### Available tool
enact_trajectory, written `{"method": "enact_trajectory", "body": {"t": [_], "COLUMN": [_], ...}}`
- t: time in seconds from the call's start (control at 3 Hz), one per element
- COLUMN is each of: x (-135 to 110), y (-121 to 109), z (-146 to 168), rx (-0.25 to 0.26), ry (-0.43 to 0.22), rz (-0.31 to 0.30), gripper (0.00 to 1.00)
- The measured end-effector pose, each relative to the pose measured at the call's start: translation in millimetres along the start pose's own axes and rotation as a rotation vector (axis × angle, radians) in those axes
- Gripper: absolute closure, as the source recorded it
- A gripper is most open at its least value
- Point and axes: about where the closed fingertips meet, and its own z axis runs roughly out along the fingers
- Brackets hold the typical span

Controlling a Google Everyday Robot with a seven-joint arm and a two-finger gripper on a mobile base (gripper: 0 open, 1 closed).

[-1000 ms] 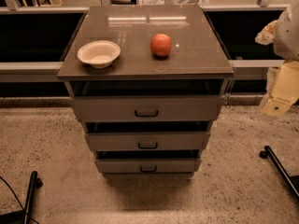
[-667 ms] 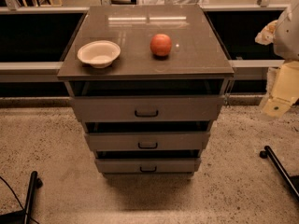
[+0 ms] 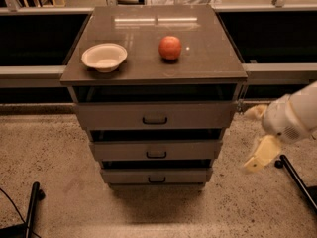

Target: Open middle drawer

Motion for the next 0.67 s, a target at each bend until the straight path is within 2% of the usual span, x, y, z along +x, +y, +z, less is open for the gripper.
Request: {"method": "enact_trajectory", "body": {"t": [0.33, 0.67], "x": [37, 44], "y": [-5, -4], "z": [69, 85], "rx": [-0.088, -0.118], "ry": [-0.279, -0.284], "rz": [0.094, 0.109], "gripper": [0.0, 0.0]}}
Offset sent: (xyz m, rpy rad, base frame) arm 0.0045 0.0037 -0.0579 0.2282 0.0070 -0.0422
